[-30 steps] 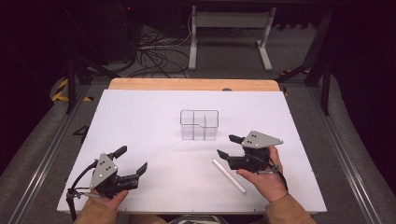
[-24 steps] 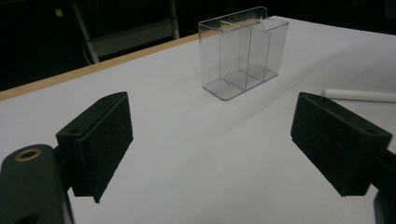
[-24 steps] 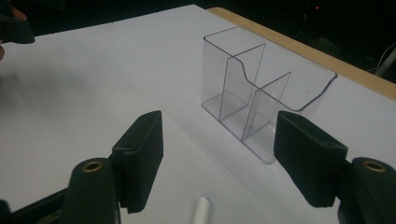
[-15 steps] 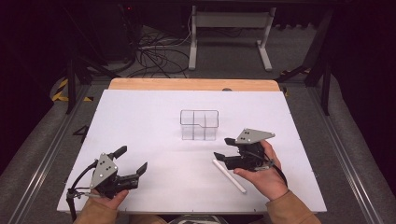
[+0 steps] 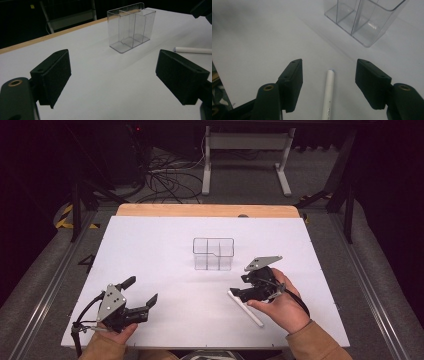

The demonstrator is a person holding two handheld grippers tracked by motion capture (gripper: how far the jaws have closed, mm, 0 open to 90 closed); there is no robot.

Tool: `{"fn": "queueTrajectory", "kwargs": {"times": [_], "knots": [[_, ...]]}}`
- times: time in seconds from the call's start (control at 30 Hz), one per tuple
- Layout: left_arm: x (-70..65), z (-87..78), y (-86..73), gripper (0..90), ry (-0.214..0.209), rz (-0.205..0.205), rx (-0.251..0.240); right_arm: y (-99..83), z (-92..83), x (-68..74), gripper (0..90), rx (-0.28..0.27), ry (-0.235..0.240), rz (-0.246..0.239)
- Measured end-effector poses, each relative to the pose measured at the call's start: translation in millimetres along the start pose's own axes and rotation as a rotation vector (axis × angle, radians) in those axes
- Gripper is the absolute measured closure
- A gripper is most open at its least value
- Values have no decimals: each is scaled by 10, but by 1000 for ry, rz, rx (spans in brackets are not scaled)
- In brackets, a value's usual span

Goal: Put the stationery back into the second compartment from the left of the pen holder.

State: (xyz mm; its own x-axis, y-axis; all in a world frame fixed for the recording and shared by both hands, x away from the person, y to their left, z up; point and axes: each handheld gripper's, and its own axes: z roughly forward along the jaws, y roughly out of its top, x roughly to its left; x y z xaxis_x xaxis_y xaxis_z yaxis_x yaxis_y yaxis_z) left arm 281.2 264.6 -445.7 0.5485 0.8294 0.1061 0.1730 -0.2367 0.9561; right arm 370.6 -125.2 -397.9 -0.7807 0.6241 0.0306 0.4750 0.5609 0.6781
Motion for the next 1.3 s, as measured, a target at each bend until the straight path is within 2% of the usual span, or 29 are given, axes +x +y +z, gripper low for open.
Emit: {"fn": "queueTrajectory", "kwargs": {"times": [0.13, 0.3, 0.33, 0.5, 0.57, 0.6, 0.63, 0.77, 0.8, 0.9, 1.03, 1.2, 1.3], "knots": [[-2, 0, 0, 137, 2, 1, 0, 14, 75, 18, 396, 71, -5, -11], [1, 3, -3, 137, 2, -2, 2, 22, 151, 30, 400, 154, -10, -4], [1, 3, -3, 138, 2, -1, 2, 24, 175, 33, 403, 183, -8, 0], [2, 1, -3, 138, 4, 0, 1, 22, 229, 50, 415, 240, -16, 8], [3, 1, -3, 139, 4, -1, 1, 18, 258, 54, 424, 272, -19, 11], [3, 1, -3, 139, 5, -1, 1, 13, 289, 55, 429, 307, -24, 13], [2, 1, -3, 139, 5, 0, 1, 13, 289, 55, 429, 307, -24, 13], [-1, 3, -4, 140, 7, 1, 5, 4, 336, 53, 451, 362, -33, 21], [-1, 3, -3, 140, 8, 1, 4, 6, 350, 50, 457, 391, -40, 26], [-1, 2, -4, 140, 9, 2, 4, 5, 364, 54, 472, 412, -48, 33], [-1, 1, -4, 141, 10, 4, 3, -5, 417, 58, 487, 472, -52, 38], [-1, 1, -4, 142, 16, 3, 5, -2, 457, 62, 517, 521, -58, 57], [-3, 2, -5, 142, 19, 4, 6, 2, 474, 63, 536, 537, -61, 67]]}}
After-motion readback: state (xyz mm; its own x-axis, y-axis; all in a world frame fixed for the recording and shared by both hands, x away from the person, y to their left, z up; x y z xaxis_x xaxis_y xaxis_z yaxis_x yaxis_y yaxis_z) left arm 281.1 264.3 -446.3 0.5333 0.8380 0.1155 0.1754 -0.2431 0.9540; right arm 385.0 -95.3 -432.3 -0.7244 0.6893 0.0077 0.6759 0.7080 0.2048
